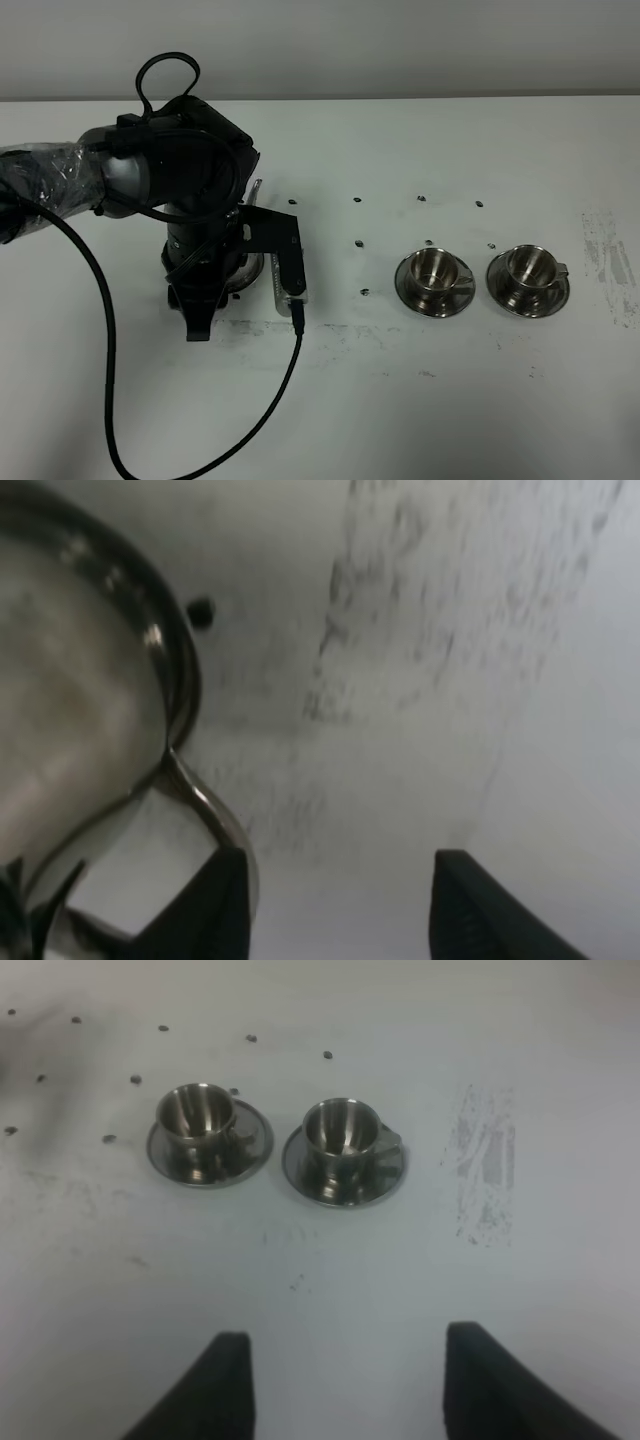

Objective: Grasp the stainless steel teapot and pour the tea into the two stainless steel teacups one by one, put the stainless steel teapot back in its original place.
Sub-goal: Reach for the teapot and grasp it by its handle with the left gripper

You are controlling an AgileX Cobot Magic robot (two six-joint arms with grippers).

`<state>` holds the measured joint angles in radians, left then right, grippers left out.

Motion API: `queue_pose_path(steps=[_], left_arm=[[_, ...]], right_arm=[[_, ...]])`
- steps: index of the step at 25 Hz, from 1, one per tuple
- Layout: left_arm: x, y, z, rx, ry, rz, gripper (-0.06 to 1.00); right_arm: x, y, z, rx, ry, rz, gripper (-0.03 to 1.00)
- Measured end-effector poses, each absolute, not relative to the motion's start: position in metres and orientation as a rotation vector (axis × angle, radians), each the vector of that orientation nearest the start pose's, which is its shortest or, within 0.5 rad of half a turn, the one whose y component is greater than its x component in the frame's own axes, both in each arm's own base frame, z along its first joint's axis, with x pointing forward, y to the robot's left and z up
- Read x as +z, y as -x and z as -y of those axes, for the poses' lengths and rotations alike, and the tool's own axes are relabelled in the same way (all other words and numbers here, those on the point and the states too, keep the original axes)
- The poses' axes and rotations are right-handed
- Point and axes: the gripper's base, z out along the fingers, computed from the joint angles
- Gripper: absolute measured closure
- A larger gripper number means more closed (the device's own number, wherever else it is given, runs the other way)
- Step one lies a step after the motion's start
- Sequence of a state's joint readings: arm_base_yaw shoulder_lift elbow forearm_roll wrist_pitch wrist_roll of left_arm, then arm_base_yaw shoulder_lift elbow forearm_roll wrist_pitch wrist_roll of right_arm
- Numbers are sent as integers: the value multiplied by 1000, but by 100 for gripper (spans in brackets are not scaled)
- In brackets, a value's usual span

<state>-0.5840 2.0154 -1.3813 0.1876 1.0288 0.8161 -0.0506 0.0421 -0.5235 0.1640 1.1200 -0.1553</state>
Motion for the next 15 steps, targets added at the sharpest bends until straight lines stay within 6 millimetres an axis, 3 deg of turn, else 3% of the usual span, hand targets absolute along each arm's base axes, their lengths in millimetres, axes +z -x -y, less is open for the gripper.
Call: queue_pose_path(steps=[7, 11, 15], left_arm=[[166, -323, 200, 237, -2151, -2313, 54], [199, -306, 210, 181, -2095, -2235, 54], [234, -275, 200, 100, -1911, -2281, 54]], right_arm=[[280, 4, -14, 76, 122, -2108, 54], [280, 4, -14, 76, 122, -2108, 54], [280, 4, -14, 76, 122, -2108, 54]])
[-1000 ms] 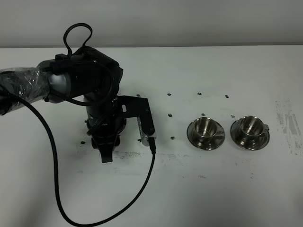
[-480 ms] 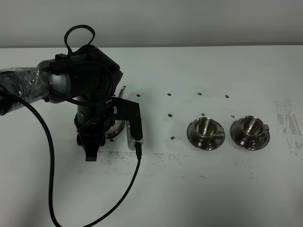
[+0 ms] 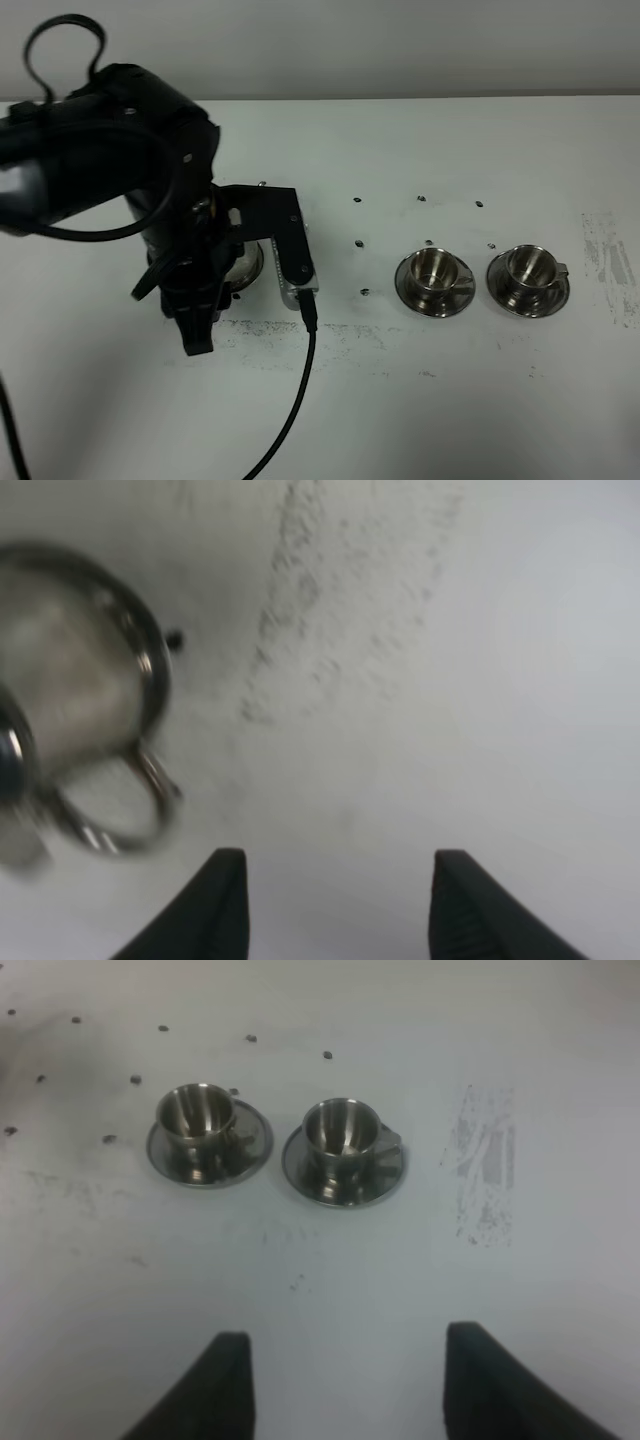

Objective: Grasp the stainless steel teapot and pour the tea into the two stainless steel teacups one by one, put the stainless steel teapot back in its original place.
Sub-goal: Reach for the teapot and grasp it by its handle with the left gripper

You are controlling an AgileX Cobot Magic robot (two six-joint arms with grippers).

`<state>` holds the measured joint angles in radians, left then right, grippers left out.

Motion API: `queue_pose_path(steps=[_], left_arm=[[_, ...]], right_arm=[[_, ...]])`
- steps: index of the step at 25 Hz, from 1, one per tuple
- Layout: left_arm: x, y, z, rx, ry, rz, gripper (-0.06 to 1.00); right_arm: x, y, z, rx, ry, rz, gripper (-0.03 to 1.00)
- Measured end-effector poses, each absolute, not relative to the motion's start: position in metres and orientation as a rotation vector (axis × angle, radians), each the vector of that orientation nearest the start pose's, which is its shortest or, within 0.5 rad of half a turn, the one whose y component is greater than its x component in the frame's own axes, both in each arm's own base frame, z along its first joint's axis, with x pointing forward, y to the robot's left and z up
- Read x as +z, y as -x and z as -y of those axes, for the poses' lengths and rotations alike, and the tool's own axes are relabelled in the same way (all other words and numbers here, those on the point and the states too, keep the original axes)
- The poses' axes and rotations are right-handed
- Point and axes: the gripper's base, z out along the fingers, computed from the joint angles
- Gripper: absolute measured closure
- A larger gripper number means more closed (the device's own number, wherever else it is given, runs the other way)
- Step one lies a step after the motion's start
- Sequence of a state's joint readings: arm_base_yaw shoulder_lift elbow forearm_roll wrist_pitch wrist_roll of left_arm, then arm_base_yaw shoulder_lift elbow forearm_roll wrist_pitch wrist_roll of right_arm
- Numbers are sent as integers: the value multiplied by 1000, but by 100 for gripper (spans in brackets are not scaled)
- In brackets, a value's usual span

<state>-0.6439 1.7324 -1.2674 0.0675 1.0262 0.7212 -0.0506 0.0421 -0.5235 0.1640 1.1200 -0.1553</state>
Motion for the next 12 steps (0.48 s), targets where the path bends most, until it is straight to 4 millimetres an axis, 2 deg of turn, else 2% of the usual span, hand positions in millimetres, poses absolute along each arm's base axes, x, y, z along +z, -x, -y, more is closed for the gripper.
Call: queue_pose_path(steps=[2, 6, 9, 12], left_arm=[[245, -259, 187, 82, -1756, -2373, 54], [262, -246, 157, 42, -1273, -2599, 54], [268, -252, 139, 70, -986, -2689, 54], [269, -262, 128, 79, -870, -2677, 54]], right_arm=[[280, 4, -14, 77, 121, -2108, 54], [280, 4, -14, 77, 121, -2108, 54], [280, 4, -14, 77, 121, -2108, 54], [280, 4, -14, 77, 121, -2108, 54]])
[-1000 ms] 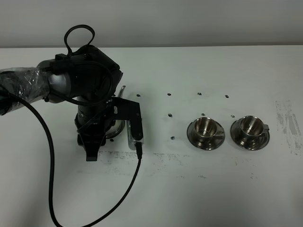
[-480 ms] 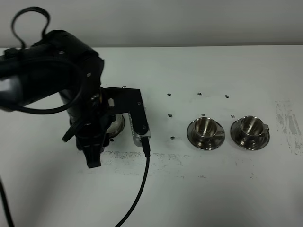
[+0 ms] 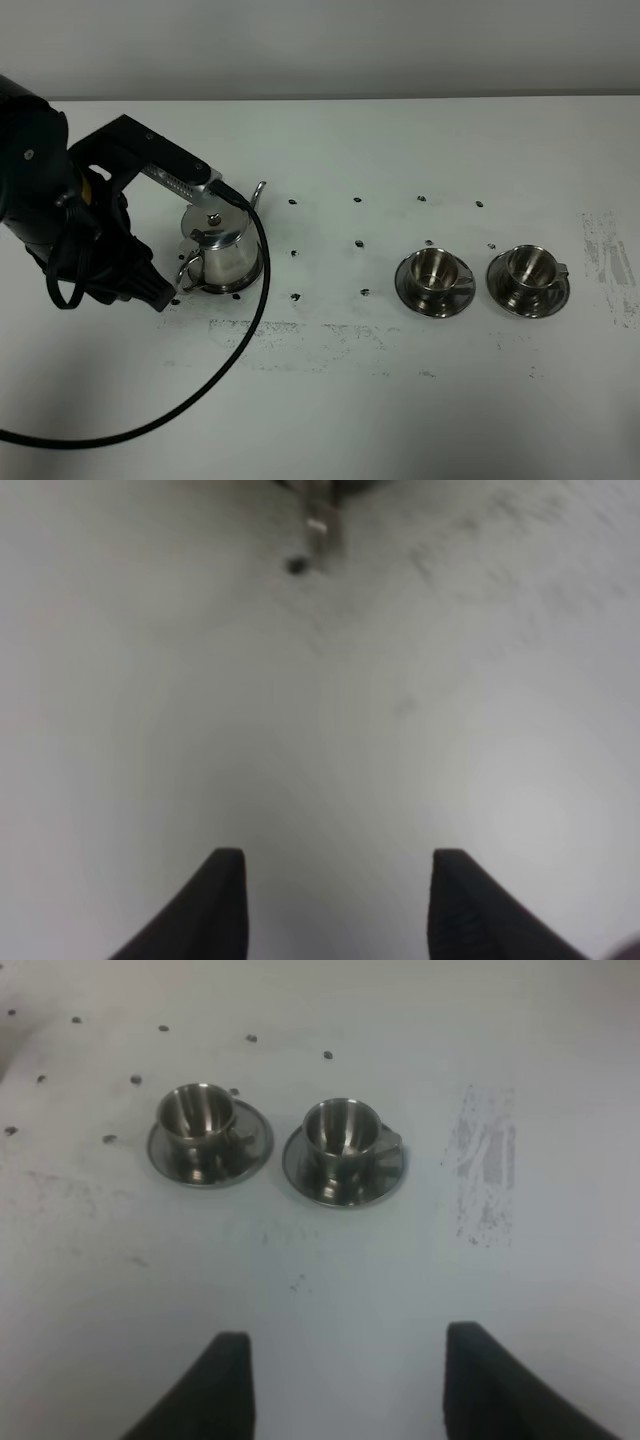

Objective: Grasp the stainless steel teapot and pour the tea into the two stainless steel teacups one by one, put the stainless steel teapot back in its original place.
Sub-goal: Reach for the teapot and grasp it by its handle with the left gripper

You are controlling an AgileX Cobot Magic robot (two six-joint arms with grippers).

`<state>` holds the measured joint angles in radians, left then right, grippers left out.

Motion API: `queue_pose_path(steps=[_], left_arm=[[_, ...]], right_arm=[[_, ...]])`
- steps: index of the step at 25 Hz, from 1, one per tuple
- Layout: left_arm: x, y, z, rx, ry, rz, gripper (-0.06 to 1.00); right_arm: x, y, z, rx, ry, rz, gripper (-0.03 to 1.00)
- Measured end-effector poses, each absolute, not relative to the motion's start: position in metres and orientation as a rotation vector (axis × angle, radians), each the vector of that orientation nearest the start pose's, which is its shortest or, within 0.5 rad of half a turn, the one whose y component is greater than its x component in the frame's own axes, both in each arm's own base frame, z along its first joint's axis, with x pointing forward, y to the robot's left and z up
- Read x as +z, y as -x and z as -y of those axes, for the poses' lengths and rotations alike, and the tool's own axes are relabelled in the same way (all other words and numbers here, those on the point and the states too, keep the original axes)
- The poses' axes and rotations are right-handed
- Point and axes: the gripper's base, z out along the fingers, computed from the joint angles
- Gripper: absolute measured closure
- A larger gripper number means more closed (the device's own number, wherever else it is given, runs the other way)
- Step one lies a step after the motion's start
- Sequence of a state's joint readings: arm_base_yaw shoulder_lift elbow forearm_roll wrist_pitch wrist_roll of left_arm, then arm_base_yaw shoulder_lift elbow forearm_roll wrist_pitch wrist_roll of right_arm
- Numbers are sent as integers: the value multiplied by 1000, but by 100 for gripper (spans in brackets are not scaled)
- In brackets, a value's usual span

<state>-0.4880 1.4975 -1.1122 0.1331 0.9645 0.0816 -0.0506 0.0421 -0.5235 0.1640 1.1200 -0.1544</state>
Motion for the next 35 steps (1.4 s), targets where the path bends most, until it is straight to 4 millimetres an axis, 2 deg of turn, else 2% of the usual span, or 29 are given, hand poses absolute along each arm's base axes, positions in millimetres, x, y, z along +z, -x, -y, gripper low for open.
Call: queue_pose_path(steps=[5, 12, 19, 26, 35], left_arm=[[261, -279, 128, 54, -809, -2615, 54], [236, -297, 137, 34, -808, -2602, 54], [231, -318, 145, 26, -787, -2664, 54], [208, -331, 148, -3, -851, -2665, 54], [192, -340, 147, -44, -832, -2671, 54]], right_arm=[[280, 4, -14, 76, 122, -2108, 54], [280, 4, -14, 76, 122, -2108, 54], [280, 4, -14, 77, 121, -2108, 54], [280, 4, -14, 76, 122, -2108, 54], [280, 4, -14, 76, 122, -2108, 54]])
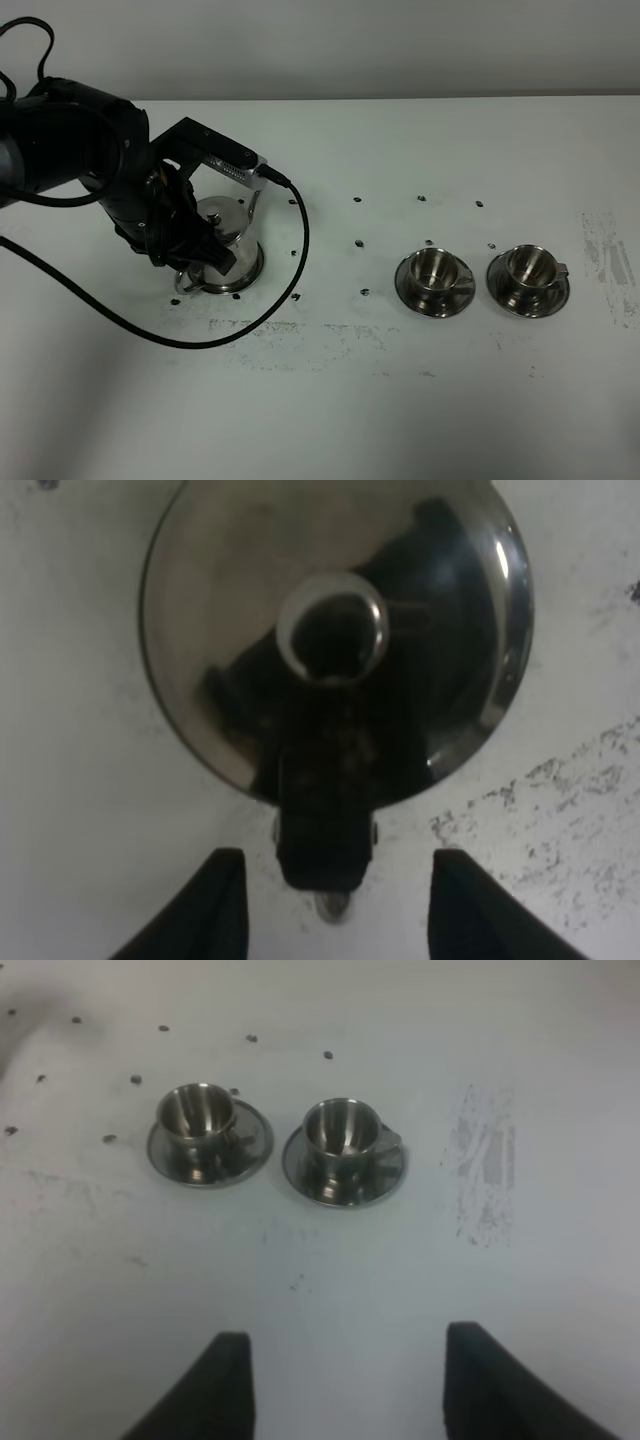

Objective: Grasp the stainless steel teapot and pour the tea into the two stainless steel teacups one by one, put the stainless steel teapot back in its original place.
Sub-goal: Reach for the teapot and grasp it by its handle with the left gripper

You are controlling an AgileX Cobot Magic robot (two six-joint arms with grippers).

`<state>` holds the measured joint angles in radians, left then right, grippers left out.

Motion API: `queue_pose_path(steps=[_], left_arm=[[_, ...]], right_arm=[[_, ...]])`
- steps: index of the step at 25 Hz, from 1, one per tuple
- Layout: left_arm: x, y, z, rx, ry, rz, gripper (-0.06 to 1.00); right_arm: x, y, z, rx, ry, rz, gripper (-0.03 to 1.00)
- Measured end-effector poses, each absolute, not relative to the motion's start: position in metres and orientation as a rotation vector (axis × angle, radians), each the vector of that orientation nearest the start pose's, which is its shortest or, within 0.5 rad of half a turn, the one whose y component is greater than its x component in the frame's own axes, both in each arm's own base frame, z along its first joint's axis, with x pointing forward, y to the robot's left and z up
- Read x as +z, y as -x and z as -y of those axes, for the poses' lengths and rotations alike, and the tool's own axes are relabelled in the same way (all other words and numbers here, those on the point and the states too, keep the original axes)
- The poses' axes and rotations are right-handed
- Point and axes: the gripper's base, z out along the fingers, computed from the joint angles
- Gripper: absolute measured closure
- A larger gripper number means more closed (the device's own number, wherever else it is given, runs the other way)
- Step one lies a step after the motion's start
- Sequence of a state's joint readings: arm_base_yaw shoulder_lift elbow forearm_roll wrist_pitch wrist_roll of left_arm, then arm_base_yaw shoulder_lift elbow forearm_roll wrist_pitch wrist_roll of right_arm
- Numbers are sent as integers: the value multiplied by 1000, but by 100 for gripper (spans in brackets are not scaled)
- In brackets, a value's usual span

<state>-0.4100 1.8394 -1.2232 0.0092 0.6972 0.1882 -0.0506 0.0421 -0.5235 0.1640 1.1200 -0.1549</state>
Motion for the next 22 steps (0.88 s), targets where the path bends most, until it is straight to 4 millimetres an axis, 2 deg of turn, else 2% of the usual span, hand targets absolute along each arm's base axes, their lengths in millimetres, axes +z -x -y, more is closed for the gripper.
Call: queue_pose_path(steps=[11, 22], left_arm=[[172, -347, 151, -70, -809, -2688, 54], [170, -351, 152, -73, -795, -2657, 54]], right_arm=[[280, 4, -14, 77, 121, -2108, 54], [280, 4, -14, 76, 121, -2108, 54]])
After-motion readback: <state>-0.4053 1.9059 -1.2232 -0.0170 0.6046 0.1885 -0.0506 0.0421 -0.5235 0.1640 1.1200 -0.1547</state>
